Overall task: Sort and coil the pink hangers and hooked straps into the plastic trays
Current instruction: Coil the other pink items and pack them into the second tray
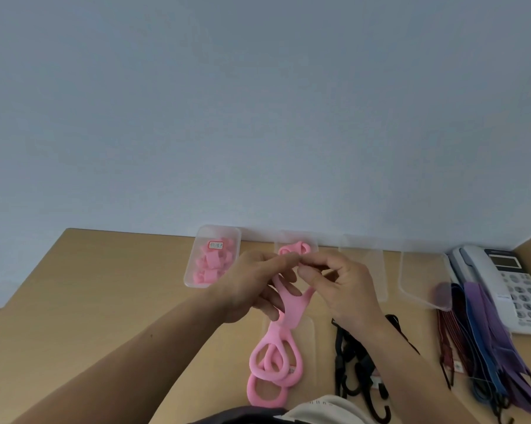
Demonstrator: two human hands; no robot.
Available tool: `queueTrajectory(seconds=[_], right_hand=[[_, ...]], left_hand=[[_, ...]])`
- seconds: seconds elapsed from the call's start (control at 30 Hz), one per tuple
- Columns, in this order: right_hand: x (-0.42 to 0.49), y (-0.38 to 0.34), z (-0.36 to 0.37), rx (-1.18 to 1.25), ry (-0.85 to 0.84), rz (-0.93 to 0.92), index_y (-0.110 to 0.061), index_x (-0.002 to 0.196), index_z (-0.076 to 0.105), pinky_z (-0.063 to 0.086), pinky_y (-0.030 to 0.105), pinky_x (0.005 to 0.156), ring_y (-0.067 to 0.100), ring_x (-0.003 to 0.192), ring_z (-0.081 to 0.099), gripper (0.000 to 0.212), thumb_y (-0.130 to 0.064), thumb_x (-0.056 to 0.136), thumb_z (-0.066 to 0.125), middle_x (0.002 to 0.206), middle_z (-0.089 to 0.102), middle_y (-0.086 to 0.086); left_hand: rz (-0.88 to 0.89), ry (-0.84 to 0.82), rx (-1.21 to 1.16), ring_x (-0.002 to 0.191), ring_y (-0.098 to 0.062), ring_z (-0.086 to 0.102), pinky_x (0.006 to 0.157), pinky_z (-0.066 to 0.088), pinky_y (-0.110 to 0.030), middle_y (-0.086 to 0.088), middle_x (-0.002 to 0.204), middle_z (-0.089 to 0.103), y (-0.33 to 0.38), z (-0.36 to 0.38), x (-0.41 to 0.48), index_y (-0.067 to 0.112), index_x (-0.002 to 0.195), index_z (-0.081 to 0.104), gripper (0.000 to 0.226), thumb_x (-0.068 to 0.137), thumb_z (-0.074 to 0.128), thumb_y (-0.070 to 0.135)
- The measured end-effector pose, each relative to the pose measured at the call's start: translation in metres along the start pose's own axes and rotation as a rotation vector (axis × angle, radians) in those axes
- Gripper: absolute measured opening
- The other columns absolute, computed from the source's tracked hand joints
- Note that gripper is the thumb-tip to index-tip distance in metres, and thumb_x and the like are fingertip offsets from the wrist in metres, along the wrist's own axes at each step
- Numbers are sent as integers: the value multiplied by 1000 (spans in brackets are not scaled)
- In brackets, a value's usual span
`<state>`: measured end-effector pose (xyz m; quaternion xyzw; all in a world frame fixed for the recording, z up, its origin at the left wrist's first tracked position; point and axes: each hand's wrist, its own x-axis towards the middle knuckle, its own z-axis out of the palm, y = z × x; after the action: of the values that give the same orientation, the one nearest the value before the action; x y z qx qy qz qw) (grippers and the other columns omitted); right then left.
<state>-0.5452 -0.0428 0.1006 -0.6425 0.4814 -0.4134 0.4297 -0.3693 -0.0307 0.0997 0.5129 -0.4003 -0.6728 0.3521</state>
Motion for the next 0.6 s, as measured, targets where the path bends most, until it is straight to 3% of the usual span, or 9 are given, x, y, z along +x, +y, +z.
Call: queueTrajectory(seconds=[0.17, 0.27, 0.37, 0.47, 0.6], right_hand=[[-2, 6, -3, 105, -32, 87, -34, 91, 75, 54, 24, 73, 4, 77, 63, 23, -14, 79, 79, 90, 73, -9], [-3, 6, -5, 149, -90, 117, -32, 91, 77, 46, 15, 62, -2, 65, 56, 11, -25, 88, 69, 79, 71, -13], [-3, 7, -7, 66, -97, 83, -25, 91, 77, 42, 10, 57, -2, 57, 56, 11, -17, 89, 70, 69, 68, -14], [-4, 8, -6, -28, -44, 52, -31, 88, 75, 47, 11, 63, -2, 69, 63, 14, -17, 86, 72, 76, 72, -14], [-7, 10, 0, -160, 38, -97, -28, 91, 75, 47, 10, 67, 2, 80, 65, 12, -18, 84, 74, 86, 71, -9]], left_hand=[[70, -76, -46, 55, -26, 62, 46, 51, -28, -20, 90, 73, -1, -2, -3, 16, 88, 70, 17, 85, 66, 32], [137, -93, -8, 57, -26, 62, 48, 52, -27, -19, 90, 73, -2, -1, -4, 22, 87, 73, 13, 83, 68, 33], [169, -78, 20, 56, -26, 62, 51, 53, -27, -18, 89, 74, -5, 1, -4, 22, 84, 73, 4, 85, 69, 24], [135, -57, 21, 56, -27, 64, 54, 56, -29, -18, 88, 74, -9, 1, -3, 12, 94, 67, 5, 89, 66, 11], [59, -60, -61, 61, -28, 63, 58, 56, -31, -17, 84, 72, -5, 5, -4, 7, 94, 65, 13, 85, 66, 16]])
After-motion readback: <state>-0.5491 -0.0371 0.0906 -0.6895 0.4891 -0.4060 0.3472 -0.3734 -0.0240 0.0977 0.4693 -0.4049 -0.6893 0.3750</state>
